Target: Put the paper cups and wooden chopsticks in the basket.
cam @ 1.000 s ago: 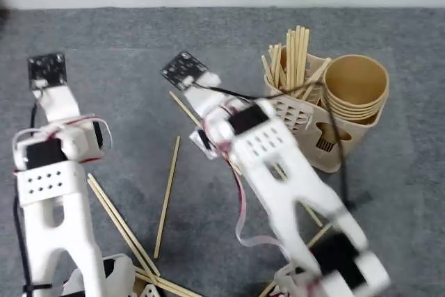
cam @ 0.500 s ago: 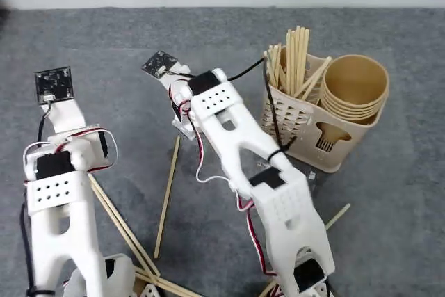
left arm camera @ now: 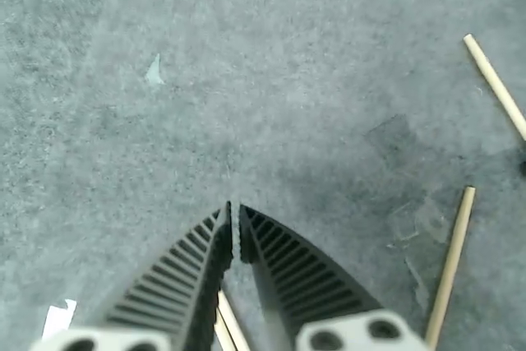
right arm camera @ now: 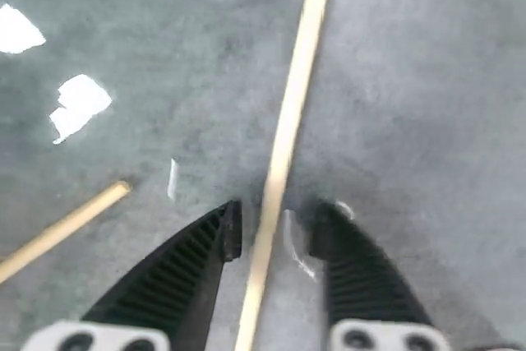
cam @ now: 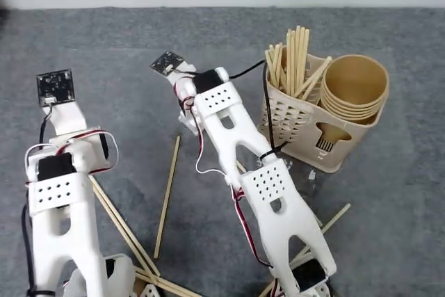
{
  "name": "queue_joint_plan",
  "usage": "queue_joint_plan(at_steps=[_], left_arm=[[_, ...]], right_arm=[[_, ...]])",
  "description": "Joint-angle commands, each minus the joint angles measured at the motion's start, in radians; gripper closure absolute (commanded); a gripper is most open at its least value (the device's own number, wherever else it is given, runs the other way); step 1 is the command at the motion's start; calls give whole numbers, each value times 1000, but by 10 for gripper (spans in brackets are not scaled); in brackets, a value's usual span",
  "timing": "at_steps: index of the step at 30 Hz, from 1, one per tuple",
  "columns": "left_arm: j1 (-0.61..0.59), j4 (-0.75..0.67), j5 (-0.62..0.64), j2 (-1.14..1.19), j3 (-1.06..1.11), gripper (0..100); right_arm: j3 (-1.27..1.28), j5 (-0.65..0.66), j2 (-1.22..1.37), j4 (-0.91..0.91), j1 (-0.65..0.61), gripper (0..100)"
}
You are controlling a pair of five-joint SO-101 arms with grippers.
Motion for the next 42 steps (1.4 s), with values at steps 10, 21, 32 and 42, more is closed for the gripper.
queue_joint_plan(at_steps=[10,21,32,42], left_arm=[[-8,-46,8,-32,4,985],[6,-23,9,-32,-41,985],[245,155,14,-25,-137,986],[423,226,9,-23,-74,862]], right_arm=[[-373,61,67,240,-12,991],[-373,-9,-177,240,41,991],[-77,-77,-662,240,71,991],[250,-97,-1141,240,104,991]])
